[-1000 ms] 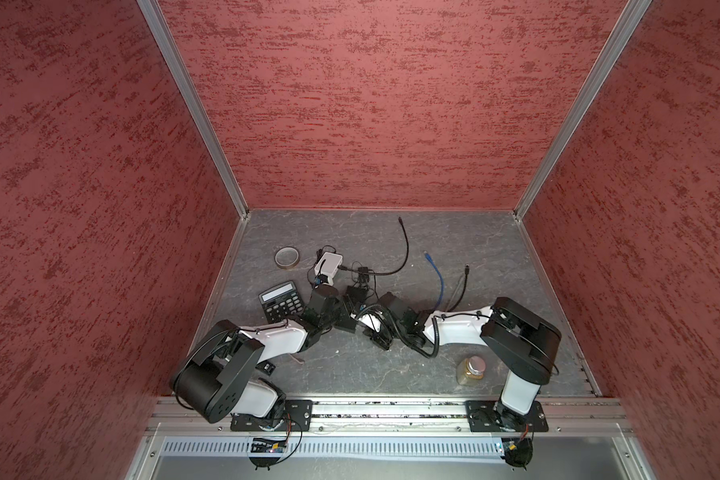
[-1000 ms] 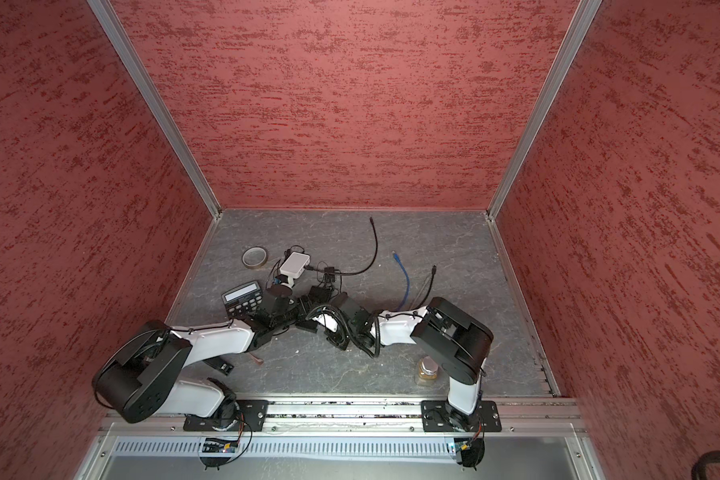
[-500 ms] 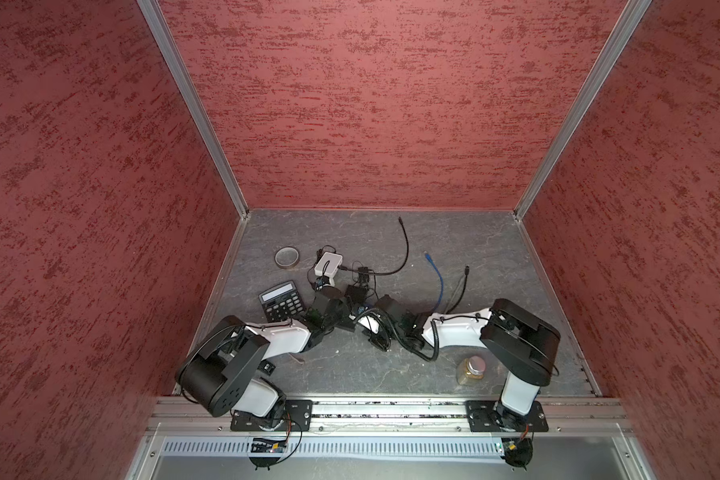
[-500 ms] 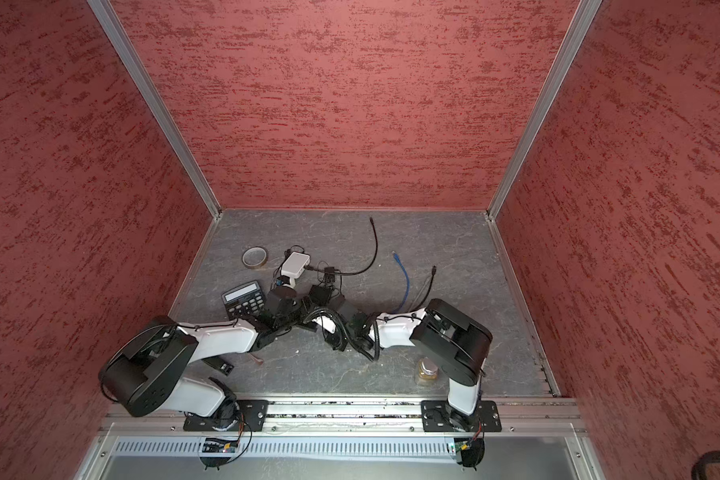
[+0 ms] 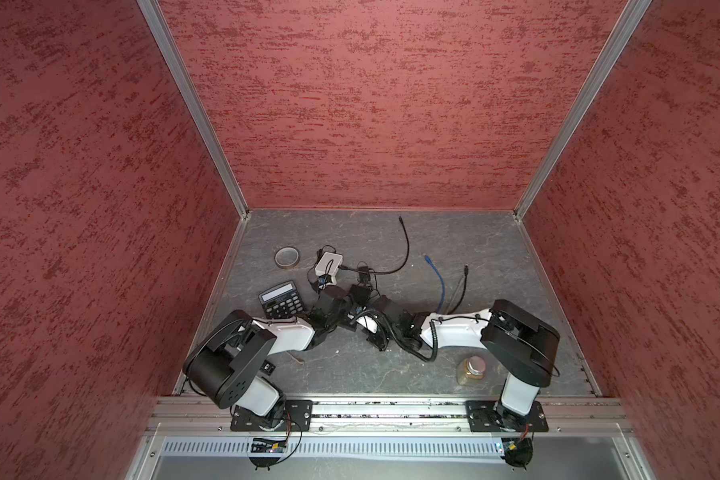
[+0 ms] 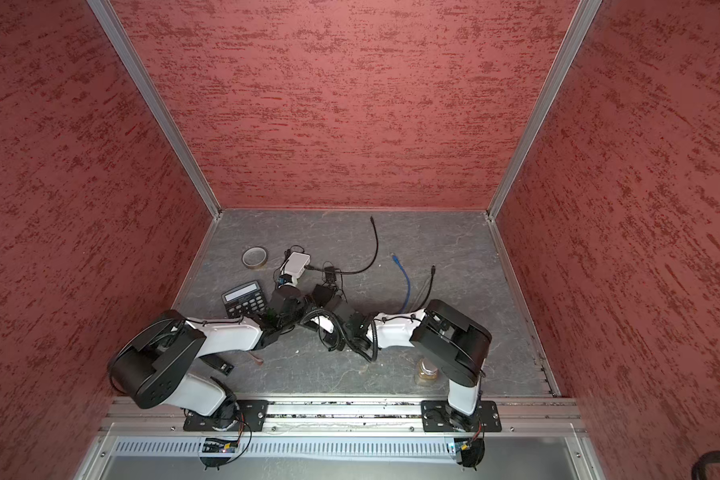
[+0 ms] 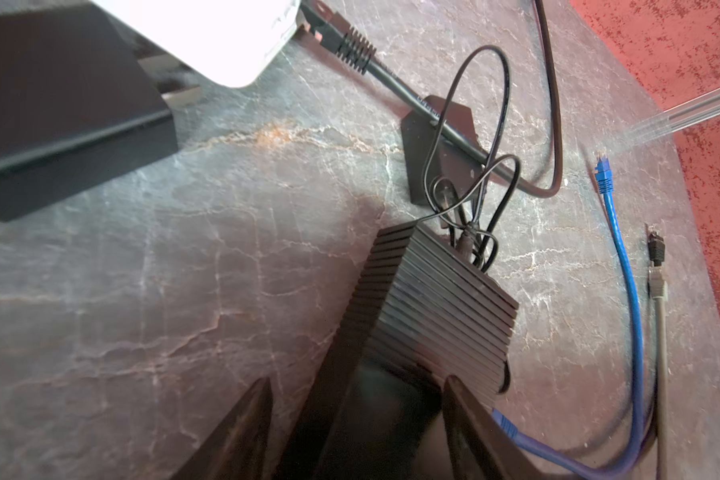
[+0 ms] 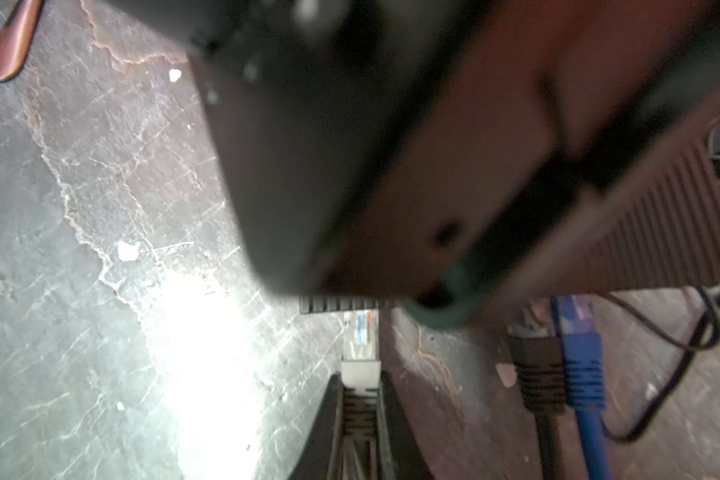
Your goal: Insert the plug into the switch port
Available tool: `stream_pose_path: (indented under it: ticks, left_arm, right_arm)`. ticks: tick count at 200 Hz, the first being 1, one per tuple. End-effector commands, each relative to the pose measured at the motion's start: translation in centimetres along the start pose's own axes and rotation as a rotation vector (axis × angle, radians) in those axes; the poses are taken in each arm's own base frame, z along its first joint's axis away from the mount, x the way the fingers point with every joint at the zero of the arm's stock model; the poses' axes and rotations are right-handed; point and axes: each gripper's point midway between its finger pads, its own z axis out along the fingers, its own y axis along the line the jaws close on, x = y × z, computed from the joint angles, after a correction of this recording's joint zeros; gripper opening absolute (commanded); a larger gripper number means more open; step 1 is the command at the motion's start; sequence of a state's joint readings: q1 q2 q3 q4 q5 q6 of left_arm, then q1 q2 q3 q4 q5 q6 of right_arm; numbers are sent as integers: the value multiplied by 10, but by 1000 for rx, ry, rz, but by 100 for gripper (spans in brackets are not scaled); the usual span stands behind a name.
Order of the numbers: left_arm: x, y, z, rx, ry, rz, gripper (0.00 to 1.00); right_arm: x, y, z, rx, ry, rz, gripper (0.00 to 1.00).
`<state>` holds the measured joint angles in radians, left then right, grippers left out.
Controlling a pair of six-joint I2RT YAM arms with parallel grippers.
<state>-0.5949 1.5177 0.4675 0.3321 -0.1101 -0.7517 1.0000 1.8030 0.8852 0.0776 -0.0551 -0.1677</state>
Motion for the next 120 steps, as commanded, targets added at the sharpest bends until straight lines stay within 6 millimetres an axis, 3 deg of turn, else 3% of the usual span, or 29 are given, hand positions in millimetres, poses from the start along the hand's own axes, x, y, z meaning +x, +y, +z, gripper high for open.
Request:
stream_pose_path:
  ticks: [1, 28, 76, 120]
  left_arm:
    - [37, -14, 1, 69, 128, -37, 64]
    - [44, -22, -1, 96, 136, -66, 62]
    - [60, -55, -4, 193, 177, -37, 61]
    - [77, -67, -6, 245, 223, -6, 61]
  right_arm:
    - [-98, 3, -24, 6, -310, 8, 7]
    - [-106, 4, -24, -4, -352, 10, 6]
    - [-120, 12, -28, -37, -459, -70, 6]
    - [-136, 25, -37, -84, -544, -187, 5]
